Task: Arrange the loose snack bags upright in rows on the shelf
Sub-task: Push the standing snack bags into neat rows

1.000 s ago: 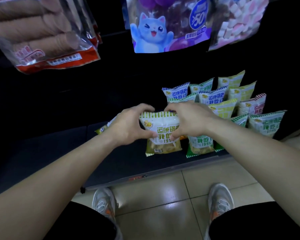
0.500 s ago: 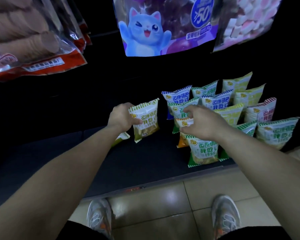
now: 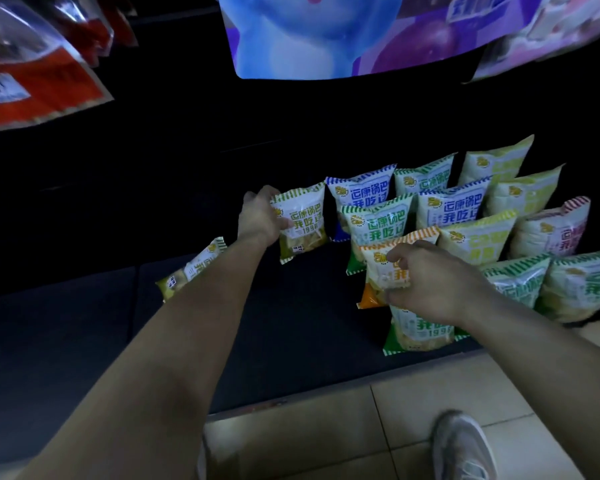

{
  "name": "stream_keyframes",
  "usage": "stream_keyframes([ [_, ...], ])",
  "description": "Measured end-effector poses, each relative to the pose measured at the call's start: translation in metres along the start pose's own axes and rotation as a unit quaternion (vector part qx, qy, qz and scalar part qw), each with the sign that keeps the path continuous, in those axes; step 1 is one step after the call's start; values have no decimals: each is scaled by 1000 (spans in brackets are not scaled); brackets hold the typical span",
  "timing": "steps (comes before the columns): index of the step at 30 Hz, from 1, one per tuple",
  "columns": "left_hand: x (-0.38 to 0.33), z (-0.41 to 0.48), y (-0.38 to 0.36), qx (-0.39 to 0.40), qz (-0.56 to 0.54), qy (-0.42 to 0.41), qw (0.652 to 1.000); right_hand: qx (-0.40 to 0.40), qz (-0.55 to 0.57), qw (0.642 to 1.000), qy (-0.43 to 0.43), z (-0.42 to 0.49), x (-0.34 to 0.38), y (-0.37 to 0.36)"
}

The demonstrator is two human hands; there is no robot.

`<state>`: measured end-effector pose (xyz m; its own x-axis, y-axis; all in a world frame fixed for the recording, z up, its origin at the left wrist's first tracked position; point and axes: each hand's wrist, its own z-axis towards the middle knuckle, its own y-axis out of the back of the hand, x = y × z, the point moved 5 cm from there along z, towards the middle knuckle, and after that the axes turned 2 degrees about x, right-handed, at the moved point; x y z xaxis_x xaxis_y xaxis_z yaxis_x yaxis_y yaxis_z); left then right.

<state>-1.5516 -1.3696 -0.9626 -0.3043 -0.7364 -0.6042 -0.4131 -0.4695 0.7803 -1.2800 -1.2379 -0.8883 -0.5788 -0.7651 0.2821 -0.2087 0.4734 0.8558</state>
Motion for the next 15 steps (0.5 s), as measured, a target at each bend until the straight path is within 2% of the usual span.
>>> stream_keyframes([
  [4, 0, -10, 3, -24, -21, -10, 999, 2, -15, 1000, 6, 0, 10, -1],
  [8, -8, -26, 25, -26, 12, -4, 1000, -7, -12, 1000, 27, 1, 32, 4],
  [12, 1, -53, 69, 15, 131, 6, 991, -17, -10, 998, 57, 2, 73, 8],
  [15, 22, -86, 108, 97, 242, -12, 965, -17, -20, 996, 88, 2, 113, 1],
])
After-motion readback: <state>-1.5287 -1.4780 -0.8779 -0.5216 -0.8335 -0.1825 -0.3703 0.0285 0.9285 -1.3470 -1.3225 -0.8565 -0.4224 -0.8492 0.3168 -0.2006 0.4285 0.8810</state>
